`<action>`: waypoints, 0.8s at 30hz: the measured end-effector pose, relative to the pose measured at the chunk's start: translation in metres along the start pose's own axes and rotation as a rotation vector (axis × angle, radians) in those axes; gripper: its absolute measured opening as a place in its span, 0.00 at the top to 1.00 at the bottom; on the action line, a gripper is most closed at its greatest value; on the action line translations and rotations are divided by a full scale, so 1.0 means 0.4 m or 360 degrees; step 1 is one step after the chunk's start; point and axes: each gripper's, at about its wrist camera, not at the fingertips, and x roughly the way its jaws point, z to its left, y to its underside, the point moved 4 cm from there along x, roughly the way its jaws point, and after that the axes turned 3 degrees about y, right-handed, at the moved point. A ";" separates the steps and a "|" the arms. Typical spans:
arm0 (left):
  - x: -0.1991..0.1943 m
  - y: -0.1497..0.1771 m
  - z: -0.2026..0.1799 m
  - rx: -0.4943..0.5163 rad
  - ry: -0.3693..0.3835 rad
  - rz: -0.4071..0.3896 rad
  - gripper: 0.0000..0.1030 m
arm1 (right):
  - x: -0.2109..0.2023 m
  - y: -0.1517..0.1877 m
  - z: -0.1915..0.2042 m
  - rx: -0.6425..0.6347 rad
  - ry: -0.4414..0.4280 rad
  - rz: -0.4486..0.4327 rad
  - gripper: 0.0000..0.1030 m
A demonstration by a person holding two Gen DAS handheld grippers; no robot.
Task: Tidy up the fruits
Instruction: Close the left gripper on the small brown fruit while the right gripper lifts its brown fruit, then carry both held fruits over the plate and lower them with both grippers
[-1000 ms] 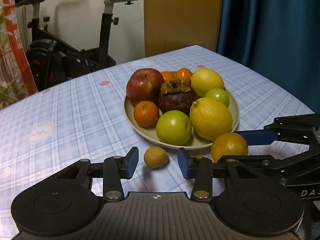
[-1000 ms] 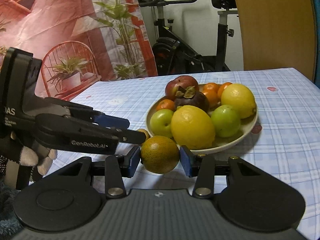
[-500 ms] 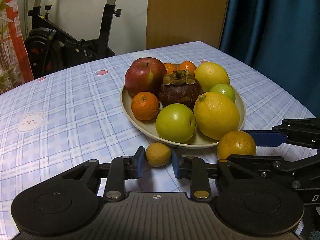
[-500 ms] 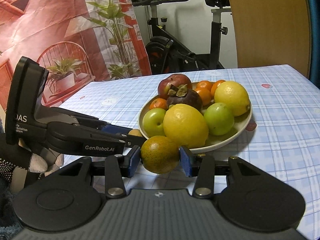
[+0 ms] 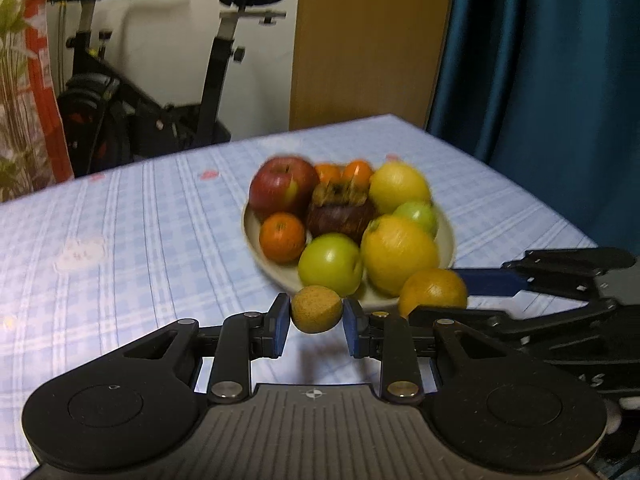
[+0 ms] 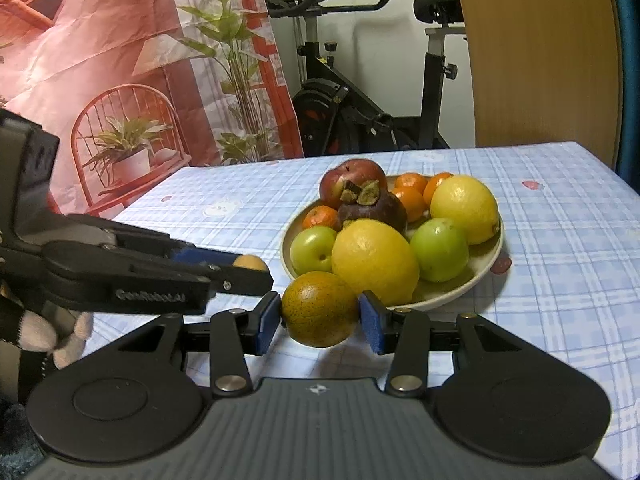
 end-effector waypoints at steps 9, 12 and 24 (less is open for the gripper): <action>-0.044 -0.111 -0.031 0.0086 -0.0006 -0.0180 0.71 | -0.029 -0.094 -0.030 -0.0017 0.0030 -0.0120 0.55; -0.025 -0.141 -0.036 0.0094 0.0003 -0.0200 0.71 | -0.012 -0.129 -0.057 -0.0060 0.0068 -0.0126 0.55; 0.103 -0.145 0.001 0.0045 0.0001 -0.0029 0.71 | 0.112 -0.154 -0.143 -0.0112 0.0154 -0.0029 0.55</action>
